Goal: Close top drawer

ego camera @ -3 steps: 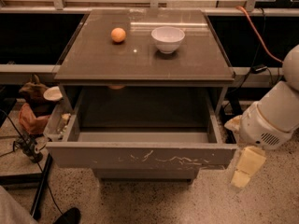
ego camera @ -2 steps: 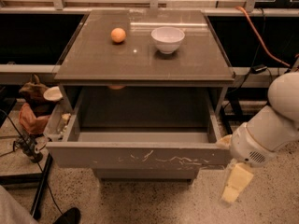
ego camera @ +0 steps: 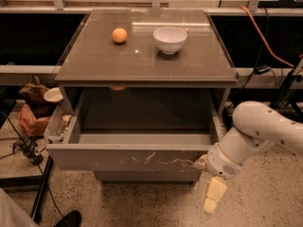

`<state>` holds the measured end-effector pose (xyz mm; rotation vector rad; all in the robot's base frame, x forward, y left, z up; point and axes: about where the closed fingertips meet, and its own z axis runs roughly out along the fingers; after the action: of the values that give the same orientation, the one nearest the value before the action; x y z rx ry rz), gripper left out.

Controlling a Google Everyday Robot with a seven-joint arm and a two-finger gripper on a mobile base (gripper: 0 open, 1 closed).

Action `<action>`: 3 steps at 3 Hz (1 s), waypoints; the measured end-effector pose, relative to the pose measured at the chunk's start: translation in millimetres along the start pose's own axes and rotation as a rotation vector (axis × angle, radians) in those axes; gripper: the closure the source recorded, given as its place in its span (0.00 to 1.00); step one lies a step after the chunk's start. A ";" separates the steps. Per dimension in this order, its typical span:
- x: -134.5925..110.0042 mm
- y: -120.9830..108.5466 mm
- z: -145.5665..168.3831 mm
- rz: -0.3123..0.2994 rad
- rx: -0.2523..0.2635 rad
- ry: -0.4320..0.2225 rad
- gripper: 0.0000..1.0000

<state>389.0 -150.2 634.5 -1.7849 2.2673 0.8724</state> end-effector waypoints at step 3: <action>-27.1 -70.2 40.6 -0.161 0.167 -0.004 0.00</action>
Offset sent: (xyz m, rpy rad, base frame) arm 0.0741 0.0393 -0.0525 -0.0033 -0.2520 0.0791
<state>451.8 -116.0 587.7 -1.8564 2.0888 0.6386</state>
